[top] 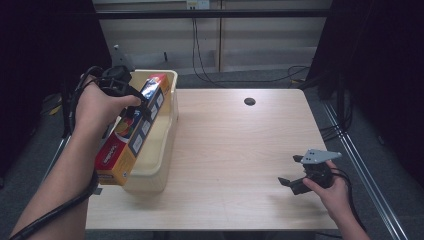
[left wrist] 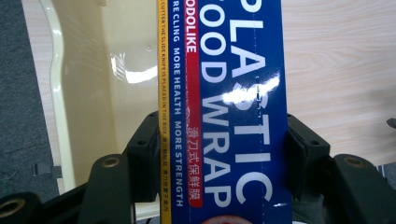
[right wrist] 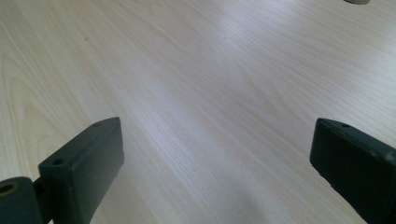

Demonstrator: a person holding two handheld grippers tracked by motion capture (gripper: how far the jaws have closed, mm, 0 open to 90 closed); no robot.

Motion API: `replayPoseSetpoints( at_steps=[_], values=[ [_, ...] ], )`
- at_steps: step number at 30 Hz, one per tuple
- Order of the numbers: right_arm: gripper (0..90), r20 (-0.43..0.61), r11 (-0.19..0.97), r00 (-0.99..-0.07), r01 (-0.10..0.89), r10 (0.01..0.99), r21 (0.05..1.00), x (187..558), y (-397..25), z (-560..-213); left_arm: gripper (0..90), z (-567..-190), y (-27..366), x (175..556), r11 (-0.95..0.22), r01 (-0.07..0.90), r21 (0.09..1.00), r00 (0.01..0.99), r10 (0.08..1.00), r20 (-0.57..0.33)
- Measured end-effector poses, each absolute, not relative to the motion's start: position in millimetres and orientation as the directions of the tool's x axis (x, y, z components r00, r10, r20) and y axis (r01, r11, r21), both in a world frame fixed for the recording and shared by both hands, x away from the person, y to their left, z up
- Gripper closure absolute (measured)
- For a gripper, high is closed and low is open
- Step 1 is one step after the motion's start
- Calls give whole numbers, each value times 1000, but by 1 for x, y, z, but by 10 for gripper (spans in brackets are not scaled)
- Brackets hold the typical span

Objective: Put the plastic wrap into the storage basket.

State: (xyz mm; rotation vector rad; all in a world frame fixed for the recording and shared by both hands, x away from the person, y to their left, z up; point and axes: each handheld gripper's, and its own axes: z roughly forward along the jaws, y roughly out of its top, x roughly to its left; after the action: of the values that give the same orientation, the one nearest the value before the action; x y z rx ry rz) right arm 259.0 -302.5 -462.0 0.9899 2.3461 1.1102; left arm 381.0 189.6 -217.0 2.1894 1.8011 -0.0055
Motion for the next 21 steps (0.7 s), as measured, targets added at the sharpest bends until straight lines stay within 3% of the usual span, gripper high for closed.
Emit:
replayPoseSetpoints(
  at_steps=[21],
  values=[
    [28, -26, 451, -695, 437, 719, 778, 261, -299, -462, 411, -238, 193, 385, -146, 966, 215, 187, 965, -183]
  ],
)
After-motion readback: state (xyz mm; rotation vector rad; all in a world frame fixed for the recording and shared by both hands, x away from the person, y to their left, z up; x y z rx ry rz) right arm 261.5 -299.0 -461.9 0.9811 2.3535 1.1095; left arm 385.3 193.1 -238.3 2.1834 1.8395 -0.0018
